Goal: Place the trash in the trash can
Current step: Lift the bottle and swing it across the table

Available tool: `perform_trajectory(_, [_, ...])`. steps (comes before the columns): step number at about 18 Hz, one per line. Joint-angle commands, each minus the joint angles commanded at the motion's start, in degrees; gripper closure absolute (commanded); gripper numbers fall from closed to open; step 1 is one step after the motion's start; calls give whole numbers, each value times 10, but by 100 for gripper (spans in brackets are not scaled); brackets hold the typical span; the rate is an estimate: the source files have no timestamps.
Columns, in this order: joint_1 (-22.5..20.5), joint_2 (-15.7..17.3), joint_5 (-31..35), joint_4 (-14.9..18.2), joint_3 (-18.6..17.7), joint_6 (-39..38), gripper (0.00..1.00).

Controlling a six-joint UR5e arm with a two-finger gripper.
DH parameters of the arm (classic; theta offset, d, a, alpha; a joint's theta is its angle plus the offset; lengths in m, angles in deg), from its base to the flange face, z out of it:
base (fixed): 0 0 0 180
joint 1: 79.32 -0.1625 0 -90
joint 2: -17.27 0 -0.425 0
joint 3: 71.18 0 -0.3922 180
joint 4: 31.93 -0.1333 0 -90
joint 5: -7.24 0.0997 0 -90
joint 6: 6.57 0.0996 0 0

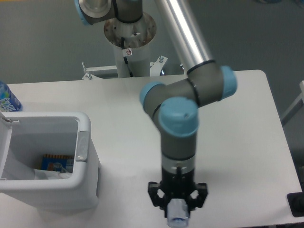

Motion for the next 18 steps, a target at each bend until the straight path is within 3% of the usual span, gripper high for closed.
perform_trajectory(3, [-24,17,-42,-27,14,-38,41])
perform_trajectory(8, [-48,22,-70,-29,57,-91,41])
perform_trajectory(11, [-61,34,-99,-29,59,-124,41])
perform_trajectory(18, [-62,57,-100,-30,62,-180,41])
